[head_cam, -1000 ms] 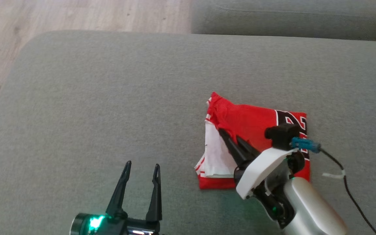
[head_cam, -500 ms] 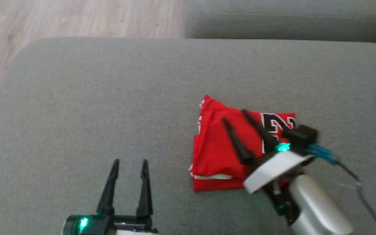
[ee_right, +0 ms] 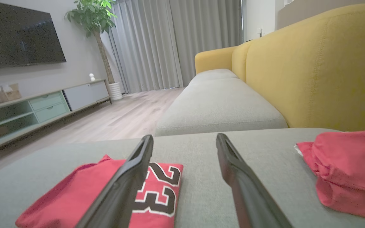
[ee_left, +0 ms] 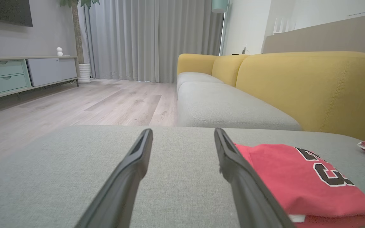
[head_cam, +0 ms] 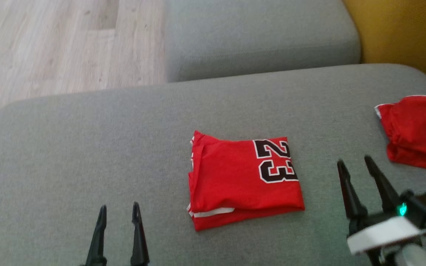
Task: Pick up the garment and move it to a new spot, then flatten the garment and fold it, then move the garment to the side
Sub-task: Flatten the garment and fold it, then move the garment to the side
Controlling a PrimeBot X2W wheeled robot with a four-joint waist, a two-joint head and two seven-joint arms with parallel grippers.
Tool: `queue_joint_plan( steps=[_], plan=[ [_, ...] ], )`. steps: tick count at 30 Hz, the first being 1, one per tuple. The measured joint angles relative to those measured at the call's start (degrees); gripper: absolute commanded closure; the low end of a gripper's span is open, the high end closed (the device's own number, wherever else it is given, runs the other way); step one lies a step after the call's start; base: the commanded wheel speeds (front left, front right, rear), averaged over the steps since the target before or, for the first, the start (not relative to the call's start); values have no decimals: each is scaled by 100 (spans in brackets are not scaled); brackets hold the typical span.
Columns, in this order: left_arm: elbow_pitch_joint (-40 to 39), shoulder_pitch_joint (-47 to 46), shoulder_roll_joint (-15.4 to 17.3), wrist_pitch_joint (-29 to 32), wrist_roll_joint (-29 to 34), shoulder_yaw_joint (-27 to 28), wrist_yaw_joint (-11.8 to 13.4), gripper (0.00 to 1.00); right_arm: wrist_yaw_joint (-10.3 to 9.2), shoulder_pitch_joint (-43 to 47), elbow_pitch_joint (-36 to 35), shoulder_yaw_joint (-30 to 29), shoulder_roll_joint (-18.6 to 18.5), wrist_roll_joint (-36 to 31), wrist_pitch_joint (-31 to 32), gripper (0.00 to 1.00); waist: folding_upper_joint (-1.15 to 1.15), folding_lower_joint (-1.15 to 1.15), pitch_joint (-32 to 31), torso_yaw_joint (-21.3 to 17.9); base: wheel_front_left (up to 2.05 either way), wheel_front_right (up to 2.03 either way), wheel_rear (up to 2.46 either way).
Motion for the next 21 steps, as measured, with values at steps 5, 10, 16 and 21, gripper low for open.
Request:
queue_joint_plan(
  steps=[5,10,16,21],
  plan=[
    [73,389,0,0,11,115,-107,0,0,587,-29,-46,178,-352,0,0,0,0,-161,-107,0,0,0],
    [75,508,1,0,12,240,-168,0,0,765,-54,-100,322,-387,0,0,0,0,-232,-104,0,0,0],
    [38,511,0,0,68,241,-174,0,0,791,-98,-165,396,-442,0,0,0,1,-250,-71,0,0,0],
    [-14,523,0,0,68,245,-168,0,0,907,-127,-166,411,-480,0,0,0,1,-237,-97,0,0,0]
  ],
)
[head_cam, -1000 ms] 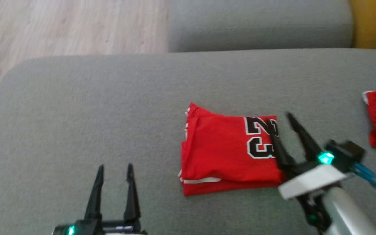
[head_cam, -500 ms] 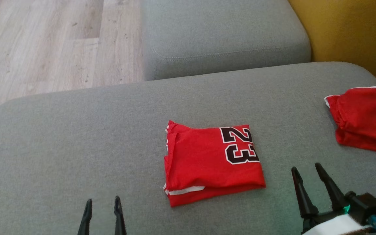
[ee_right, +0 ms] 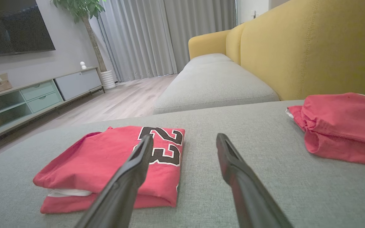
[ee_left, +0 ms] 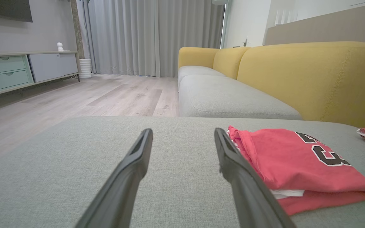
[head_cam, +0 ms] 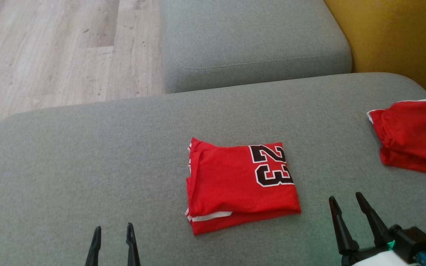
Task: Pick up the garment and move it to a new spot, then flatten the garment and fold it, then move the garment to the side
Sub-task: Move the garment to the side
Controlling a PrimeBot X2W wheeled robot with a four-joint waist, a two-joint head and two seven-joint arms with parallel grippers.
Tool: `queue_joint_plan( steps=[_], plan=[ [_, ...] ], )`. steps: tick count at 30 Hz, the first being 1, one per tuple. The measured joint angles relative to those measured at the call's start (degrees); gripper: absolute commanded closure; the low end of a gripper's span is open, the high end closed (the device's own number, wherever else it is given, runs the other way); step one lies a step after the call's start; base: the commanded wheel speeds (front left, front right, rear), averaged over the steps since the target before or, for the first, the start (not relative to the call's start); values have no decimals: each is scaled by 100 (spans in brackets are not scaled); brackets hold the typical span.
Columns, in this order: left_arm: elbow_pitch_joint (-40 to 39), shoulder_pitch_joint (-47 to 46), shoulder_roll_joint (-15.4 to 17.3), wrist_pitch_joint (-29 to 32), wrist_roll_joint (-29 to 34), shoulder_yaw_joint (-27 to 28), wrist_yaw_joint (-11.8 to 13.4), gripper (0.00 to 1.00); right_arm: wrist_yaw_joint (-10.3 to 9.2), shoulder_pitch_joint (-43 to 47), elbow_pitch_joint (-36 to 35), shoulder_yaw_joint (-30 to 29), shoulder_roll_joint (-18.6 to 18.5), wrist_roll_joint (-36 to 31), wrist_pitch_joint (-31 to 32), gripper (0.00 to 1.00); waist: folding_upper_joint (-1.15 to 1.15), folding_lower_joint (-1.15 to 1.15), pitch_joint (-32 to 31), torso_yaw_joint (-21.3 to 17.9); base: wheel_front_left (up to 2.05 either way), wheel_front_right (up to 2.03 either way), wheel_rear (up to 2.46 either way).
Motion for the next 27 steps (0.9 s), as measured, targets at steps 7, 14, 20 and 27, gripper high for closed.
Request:
queue_joint_plan(
  steps=[7,14,20,27],
  plan=[
    [0,27,0,0,1,12,-8,0,0,6,-24,-15,0,0,0,0,0,0,3,-17,0,0,0],
    [-56,30,0,0,1,36,0,0,0,8,-21,-36,1,-8,0,0,0,0,-21,15,0,0,0],
    [-91,32,0,0,-18,64,-1,0,0,6,45,-107,0,-49,0,0,0,0,33,82,0,0,0],
    [-250,23,0,0,-116,15,3,0,0,-209,651,-32,-70,101,0,0,0,0,216,235,0,0,0]
  ],
)
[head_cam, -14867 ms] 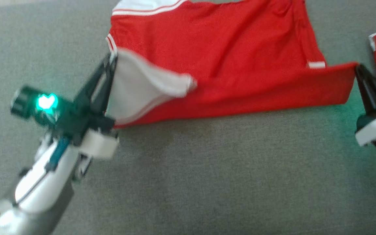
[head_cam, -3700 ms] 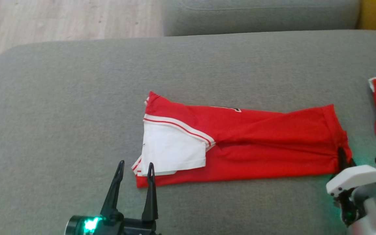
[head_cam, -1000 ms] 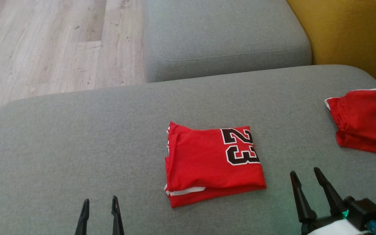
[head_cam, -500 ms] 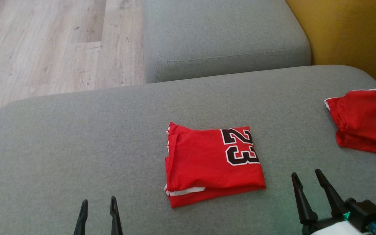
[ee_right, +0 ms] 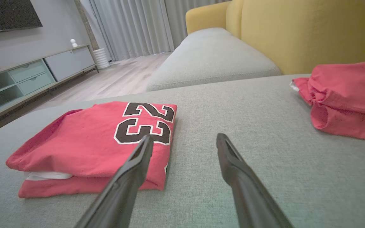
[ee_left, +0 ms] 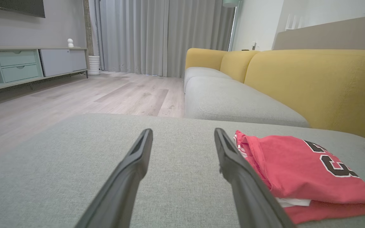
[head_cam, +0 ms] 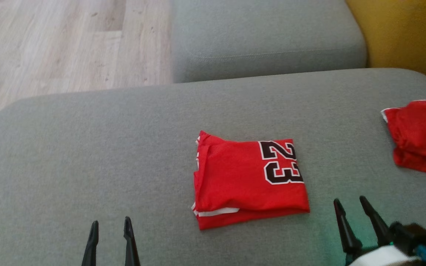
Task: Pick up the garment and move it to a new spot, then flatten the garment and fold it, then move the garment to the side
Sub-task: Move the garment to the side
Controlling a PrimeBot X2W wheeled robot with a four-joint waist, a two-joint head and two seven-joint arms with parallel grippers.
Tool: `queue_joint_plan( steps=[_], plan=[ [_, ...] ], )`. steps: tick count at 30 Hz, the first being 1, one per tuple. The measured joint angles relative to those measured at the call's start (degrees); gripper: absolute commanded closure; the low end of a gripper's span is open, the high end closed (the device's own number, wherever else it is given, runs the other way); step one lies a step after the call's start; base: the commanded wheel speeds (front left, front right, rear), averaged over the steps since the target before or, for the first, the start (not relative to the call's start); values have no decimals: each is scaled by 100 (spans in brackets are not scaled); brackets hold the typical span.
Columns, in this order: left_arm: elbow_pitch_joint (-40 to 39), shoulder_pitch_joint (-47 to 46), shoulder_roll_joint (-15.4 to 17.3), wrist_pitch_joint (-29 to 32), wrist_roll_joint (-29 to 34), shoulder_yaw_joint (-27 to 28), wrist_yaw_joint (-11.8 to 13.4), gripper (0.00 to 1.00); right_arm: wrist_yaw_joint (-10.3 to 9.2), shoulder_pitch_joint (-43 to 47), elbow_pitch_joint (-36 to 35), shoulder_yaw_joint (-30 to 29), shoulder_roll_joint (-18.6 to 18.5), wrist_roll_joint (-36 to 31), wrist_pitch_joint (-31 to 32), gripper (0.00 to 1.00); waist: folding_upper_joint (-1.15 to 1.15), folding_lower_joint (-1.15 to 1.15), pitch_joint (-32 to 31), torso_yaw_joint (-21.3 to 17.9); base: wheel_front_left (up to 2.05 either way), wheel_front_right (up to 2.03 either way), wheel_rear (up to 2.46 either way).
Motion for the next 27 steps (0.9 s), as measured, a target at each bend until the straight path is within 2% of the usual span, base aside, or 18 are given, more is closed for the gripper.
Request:
queue_joint_plan(
  steps=[4,9,13,20,21,22,23,27],
  plan=[
    [-53,-9,0,0,-56,-109,-1,0,0,-553,611,127,-108,421,59,0,0,0,141,126,0,0,0],
    [-96,-115,1,0,-30,-278,57,0,0,-1356,1221,488,-341,1137,639,0,0,0,372,289,0,0,0],
    [-163,-402,0,0,68,-423,124,0,0,-1839,1597,743,-477,1814,1083,0,0,1,601,449,0,0,0],
    [-205,-619,-1,0,68,-599,157,0,0,-2296,1936,1384,-477,2961,1700,0,0,1,881,694,0,0,0],
    [-205,-622,-1,0,68,-605,157,0,0,-2335,1937,1434,-479,3081,1699,50,0,1,906,709,0,0,0],
    [-205,-626,-1,0,68,-612,157,0,0,-2377,1939,1478,-480,3198,1691,50,0,1,928,719,0,0,0],
    [-207,-630,-1,0,69,-616,156,0,0,-2426,1945,1527,-485,3298,1675,100,0,1,950,719,0,0,0],
    [-230,-711,-1,0,69,-631,152,0,0,-2615,1912,1806,-678,3438,1532,100,0,0,1030,614,0,0,0]
  ],
)
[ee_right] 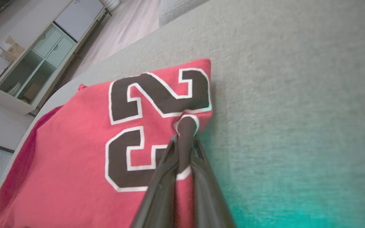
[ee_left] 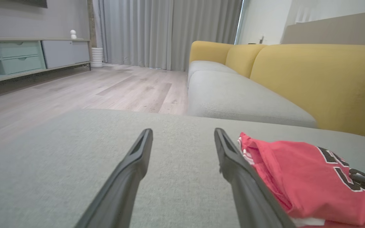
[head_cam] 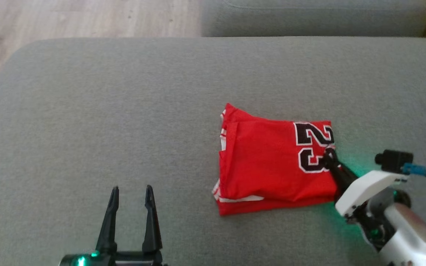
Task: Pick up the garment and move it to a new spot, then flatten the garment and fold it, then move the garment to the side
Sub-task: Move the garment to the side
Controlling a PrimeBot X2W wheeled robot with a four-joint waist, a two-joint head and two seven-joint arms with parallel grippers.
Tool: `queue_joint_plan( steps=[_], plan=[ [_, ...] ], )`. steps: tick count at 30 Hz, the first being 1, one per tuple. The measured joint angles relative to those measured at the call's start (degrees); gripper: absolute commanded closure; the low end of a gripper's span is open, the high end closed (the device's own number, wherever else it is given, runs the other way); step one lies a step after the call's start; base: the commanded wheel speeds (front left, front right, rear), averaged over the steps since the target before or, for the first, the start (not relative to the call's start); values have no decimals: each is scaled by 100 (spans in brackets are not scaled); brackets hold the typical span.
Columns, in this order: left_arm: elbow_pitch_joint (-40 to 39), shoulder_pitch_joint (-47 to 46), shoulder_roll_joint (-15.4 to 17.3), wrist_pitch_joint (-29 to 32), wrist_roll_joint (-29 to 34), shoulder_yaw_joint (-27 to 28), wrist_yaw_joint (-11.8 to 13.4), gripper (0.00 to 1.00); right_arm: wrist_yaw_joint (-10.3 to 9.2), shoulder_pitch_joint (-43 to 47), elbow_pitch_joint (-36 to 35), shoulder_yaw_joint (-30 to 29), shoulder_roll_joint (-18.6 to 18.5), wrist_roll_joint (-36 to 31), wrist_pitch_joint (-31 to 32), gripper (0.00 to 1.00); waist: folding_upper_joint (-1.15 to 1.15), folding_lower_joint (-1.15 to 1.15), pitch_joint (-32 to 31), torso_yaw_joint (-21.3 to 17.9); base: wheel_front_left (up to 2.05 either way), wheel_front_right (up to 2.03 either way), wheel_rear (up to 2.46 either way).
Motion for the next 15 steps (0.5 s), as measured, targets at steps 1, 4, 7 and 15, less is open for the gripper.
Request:
queue_joint_plan(
  steps=[1,4,7,15],
  plan=[
    [0,0,0,0,0,0,0,0,0,0,0,0,0,0,0,100,0,0,0,0,0,0,0],
    [-37,-153,-1,0,41,-16,5,0,0,-264,-188,230,-492,-13,-63,100,0,0,111,-240,0,0,0],
    [-56,-260,-1,0,51,-45,33,0,0,-567,-343,333,-1026,-172,-77,100,0,0,234,-482,0,0,0],
    [-37,-882,-4,-1,230,-126,48,0,0,-1386,-595,168,-2359,-479,-96,100,0,1,807,-1100,0,0,0]
  ],
)
